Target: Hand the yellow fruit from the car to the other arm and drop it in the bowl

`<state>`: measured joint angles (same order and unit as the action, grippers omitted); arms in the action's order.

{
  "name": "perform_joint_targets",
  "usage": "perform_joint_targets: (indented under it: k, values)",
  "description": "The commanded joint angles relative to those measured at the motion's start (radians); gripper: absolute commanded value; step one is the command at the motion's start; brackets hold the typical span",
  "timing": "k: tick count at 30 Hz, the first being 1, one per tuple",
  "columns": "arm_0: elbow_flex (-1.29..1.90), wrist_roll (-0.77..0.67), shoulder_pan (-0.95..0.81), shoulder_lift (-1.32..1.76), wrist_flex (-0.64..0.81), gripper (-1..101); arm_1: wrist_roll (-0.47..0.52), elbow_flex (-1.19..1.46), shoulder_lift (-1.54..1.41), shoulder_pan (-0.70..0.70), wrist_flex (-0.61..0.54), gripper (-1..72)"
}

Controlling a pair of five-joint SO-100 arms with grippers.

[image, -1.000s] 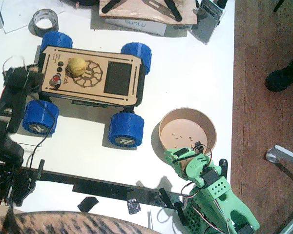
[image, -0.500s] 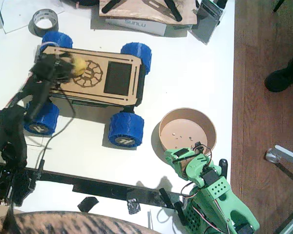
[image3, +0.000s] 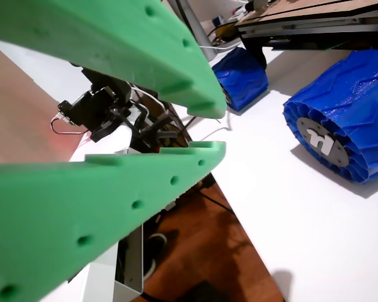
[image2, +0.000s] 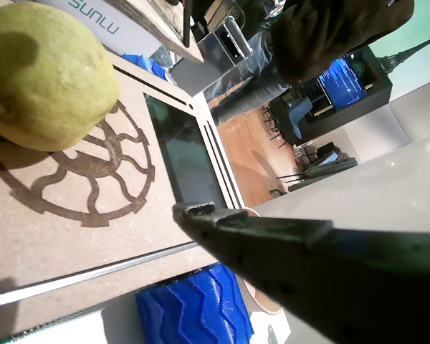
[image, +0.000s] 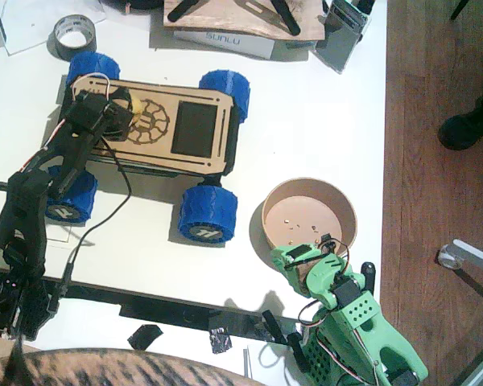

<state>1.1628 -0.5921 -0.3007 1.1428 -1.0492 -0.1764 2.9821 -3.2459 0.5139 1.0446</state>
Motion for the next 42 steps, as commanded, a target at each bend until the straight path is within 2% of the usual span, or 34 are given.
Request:
perform_joint_targets:
  k: [1,12,24,33,37,42]
  values:
    - [-0.052,0.006,0.008,0.020,0.017,43,0.009,-0.043,-0.006,-0.003,0.005,0.1]
    - [-0.052,0.008,0.092,0.052,-0.002,47,0.017,-0.041,-0.006,-0.005,0.014,0.1]
    - [-0.052,0.009,0.120,0.014,0.017,43,0.017,-0.041,-0.006,-0.006,0.015,0.1]
    - [-0.058,0.009,0.129,-0.084,0.100,43,0.020,-0.041,-0.006,-0.009,0.018,0.1]
    - [-0.193,0.011,0.130,-0.202,0.049,42,0.020,-0.041,-0.006,-0.009,0.018,0.1]
    - [-0.472,0.011,0.127,-0.353,-0.107,42,0.020,-0.041,-0.006,-0.009,0.018,0.1]
